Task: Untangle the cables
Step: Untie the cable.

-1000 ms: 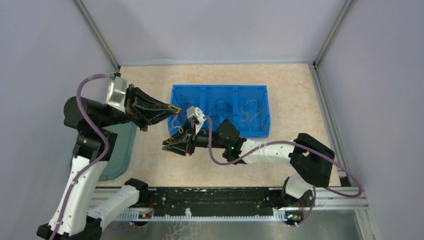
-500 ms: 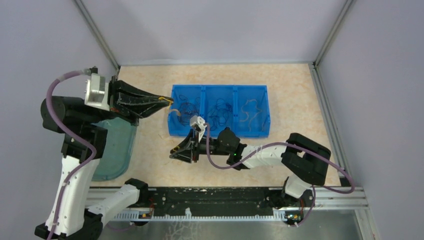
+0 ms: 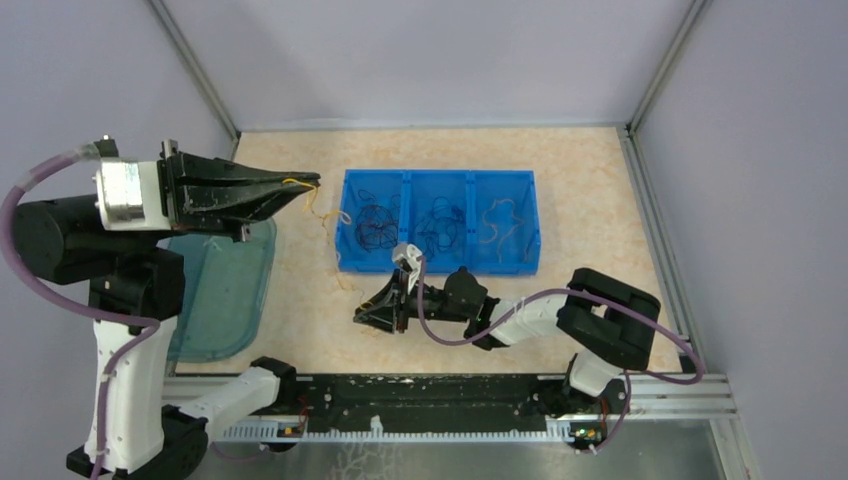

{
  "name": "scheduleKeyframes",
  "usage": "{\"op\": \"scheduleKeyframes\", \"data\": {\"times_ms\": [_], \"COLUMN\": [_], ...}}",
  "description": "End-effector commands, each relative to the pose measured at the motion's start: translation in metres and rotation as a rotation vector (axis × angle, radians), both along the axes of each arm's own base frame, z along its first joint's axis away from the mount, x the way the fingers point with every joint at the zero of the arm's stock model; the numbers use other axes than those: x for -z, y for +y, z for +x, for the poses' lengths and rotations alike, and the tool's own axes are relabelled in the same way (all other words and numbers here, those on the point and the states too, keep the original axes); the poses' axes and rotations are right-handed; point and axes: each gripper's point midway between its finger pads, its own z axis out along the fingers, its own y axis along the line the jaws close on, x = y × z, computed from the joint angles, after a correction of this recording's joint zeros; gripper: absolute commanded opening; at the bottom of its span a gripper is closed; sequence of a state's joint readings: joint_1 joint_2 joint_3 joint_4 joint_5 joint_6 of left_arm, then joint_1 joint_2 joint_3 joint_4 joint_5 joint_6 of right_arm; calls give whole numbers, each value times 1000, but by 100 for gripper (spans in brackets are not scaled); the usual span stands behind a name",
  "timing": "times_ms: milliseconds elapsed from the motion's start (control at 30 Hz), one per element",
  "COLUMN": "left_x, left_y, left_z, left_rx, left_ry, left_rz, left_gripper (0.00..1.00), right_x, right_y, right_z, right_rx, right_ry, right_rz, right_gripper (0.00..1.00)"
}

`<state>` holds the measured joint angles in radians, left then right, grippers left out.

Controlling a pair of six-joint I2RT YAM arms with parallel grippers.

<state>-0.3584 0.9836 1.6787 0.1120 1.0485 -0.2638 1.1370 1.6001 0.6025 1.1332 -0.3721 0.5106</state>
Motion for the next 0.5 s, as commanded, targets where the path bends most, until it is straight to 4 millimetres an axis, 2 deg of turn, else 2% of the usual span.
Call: {"op": "scheduleKeyframes", "data": {"times_ms": [0,233,333,467], "left_x": [-20,-75,-107,-141], "left_y": [4,22,37,58], "left_z": [-6,-10,-7,-2], "left_rx": [-27,-184,-306,-463], "left_ry": [-83,-335,-442,-574], "left_rz": [-26,-142,-240,-349], "left_gripper": [0,0,0,0], "right_x": [-11,13,21,32], "right_y": [-3,-10,-11,-14], "right_z": [-4,-3,-2,0], "right_rx": [7,32,37,56], "right_ry": [-20,0,1,-4], "right_rz": [55,8,-14,-49], "right_gripper": [23,25,26,28]}}
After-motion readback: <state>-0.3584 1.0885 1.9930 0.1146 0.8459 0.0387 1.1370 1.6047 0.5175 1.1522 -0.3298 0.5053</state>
